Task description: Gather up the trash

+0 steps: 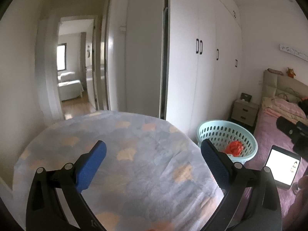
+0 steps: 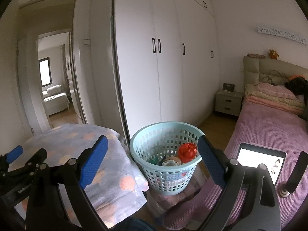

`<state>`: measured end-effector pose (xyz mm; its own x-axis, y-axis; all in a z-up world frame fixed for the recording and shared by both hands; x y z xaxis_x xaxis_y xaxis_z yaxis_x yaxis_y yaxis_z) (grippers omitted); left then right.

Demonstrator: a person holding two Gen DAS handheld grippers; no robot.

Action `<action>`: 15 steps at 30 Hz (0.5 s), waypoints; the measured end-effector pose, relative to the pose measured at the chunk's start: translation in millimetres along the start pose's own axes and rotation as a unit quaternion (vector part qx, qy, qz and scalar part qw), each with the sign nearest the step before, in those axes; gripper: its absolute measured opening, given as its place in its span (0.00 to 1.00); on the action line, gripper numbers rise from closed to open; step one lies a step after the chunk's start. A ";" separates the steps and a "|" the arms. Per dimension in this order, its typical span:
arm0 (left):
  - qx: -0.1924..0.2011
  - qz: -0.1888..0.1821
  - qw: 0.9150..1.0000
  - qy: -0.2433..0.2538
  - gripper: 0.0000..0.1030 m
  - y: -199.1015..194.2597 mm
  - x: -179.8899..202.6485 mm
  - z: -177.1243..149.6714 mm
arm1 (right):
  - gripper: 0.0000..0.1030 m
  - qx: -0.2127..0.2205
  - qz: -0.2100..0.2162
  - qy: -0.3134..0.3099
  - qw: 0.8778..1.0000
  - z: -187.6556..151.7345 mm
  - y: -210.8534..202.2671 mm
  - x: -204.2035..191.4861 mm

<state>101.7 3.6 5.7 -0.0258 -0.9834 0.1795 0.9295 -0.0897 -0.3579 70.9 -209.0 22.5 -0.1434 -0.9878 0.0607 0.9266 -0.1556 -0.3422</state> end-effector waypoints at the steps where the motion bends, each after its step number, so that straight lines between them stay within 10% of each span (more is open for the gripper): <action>1: 0.001 -0.001 1.000 0.000 0.93 -2.5 0.1 0.5 | 0.87 0.000 0.001 0.000 1.000 -0.3 -1.4 -1.6; 15: -0.001 0.021 1.000 -0.017 0.93 -12.7 -33.6 7.4 | 0.87 -0.003 0.013 -0.026 1.000 2.7 -3.1 -36.2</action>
<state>93.4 38.9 11.0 0.0251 -0.9805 0.1949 0.9290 -0.0492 -0.3667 74.1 -172.8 23.9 -0.1003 -0.9900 0.0996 0.9275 -0.1293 -0.3509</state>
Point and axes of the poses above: each gripper's, at about its wrist camera, not at the fingertips, and y roughly the way its jaws point, x to its right, z to its top, the point moved 7 cm from there along y, roughly the way its jaws point, and after that the axes turned 10 degrees about -y, right-handed, at the moved point
